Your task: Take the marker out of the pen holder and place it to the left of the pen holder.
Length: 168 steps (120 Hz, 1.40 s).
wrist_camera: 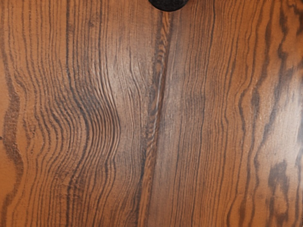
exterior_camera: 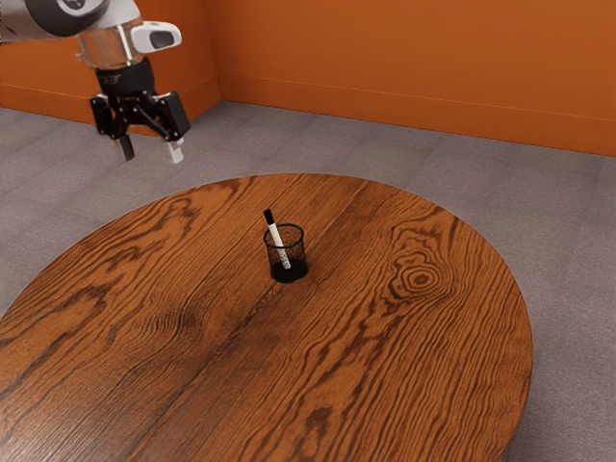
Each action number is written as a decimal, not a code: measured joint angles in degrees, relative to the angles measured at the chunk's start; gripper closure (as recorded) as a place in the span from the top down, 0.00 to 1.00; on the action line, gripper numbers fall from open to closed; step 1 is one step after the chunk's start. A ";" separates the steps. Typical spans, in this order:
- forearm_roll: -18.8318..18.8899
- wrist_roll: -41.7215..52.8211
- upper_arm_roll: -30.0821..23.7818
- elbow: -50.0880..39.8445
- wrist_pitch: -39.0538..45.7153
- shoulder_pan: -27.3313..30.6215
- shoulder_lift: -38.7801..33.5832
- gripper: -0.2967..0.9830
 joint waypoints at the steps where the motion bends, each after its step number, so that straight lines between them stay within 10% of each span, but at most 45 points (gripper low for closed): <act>1: 0.05 -0.02 0.54 -0.01 0.07 -0.70 -0.05 0.77; 40: 0.11 -0.67 3.63 -1.08 13.49 -8.05 17.92 0.77; 99: -0.04 -0.28 4.01 -12.58 65.40 -6.69 24.52 0.76; 168: -13.15 0.06 3.62 -7.23 75.22 -6.34 33.84 0.52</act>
